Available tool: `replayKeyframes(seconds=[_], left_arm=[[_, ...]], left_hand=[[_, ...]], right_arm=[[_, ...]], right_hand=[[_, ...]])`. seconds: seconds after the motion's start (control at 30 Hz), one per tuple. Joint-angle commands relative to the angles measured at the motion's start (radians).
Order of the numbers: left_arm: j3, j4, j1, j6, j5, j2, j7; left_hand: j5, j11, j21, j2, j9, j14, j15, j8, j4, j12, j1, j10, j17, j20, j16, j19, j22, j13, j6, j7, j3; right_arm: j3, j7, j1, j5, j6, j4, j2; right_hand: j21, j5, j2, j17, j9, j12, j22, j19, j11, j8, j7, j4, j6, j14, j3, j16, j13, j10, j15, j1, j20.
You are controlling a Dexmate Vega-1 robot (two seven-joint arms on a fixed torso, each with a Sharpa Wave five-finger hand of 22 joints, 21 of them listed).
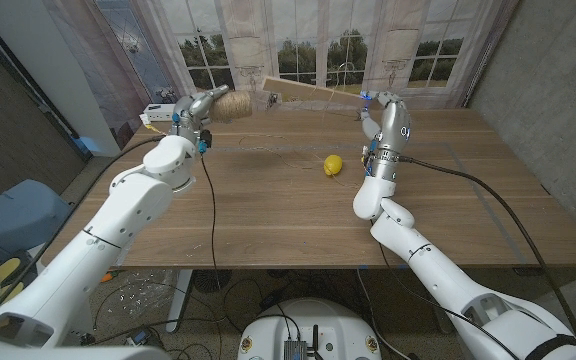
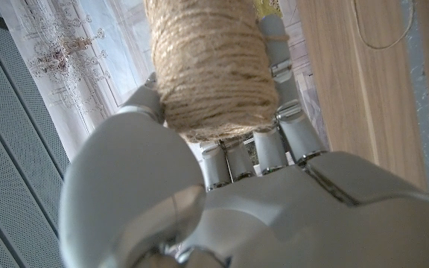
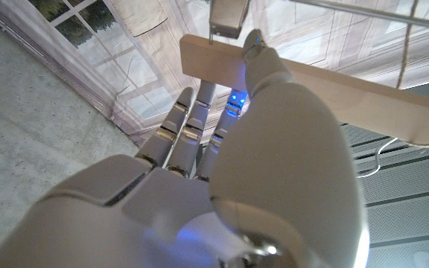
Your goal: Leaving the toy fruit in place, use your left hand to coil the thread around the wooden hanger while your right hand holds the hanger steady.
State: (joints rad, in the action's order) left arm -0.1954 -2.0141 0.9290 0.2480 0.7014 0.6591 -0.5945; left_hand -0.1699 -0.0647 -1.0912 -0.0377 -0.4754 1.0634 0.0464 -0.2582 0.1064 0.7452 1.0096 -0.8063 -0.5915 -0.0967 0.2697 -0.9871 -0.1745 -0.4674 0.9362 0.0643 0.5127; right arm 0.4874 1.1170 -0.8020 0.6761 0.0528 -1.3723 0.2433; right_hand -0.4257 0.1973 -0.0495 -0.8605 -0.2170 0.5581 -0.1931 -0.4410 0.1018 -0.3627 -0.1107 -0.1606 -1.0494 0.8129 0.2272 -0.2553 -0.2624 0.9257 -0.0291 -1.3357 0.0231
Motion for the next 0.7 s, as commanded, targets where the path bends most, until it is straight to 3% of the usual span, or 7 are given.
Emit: replayKeyframes(seconds=[0.03,0.37,0.7], left_arm=[[-0.016,0.032,-0.093,0.037,-0.041,0.003,0.028],[-0.036,0.034,-0.146,0.034,-0.077,0.009,0.076],[-0.043,0.018,-0.162,-0.001,-0.105,0.011,0.125]], left_hand=[[0.000,-0.017,-0.005,0.153,-0.002,0.223,-0.267,0.003,0.056,0.029,0.146,-0.019,-0.001,-0.087,-0.004,0.045,-0.001,-0.181,0.008,0.003,0.069],[0.000,-0.016,-0.006,0.153,-0.005,0.224,-0.267,0.004,0.056,0.029,0.145,-0.021,-0.004,-0.086,-0.005,0.047,-0.001,-0.182,0.010,0.002,0.069],[0.000,-0.017,-0.008,0.152,-0.003,0.225,-0.267,0.006,0.056,0.030,0.145,-0.019,-0.003,-0.086,-0.008,0.047,-0.001,-0.185,0.013,0.001,0.070]], right_arm=[[0.136,-0.001,0.045,0.033,-0.050,0.009,0.079],[0.237,-0.023,0.092,0.015,-0.099,0.024,0.125],[0.311,-0.067,0.129,0.034,-0.189,0.045,0.143]], right_hand=[[-0.008,0.004,-0.082,-0.003,-0.003,0.082,-0.002,-0.003,0.026,-0.006,0.000,0.010,-0.009,0.074,0.004,0.002,-0.099,0.090,-0.210,-0.024,0.007],[-0.011,0.005,-0.081,-0.001,-0.003,0.083,-0.002,-0.007,0.029,-0.009,-0.003,0.010,-0.014,0.077,0.002,0.004,-0.100,0.094,-0.211,-0.025,0.008],[-0.013,0.006,-0.080,-0.001,-0.003,0.081,-0.001,-0.008,0.031,-0.010,-0.005,0.009,-0.014,0.082,0.001,0.006,-0.098,0.095,-0.211,-0.026,0.007]])
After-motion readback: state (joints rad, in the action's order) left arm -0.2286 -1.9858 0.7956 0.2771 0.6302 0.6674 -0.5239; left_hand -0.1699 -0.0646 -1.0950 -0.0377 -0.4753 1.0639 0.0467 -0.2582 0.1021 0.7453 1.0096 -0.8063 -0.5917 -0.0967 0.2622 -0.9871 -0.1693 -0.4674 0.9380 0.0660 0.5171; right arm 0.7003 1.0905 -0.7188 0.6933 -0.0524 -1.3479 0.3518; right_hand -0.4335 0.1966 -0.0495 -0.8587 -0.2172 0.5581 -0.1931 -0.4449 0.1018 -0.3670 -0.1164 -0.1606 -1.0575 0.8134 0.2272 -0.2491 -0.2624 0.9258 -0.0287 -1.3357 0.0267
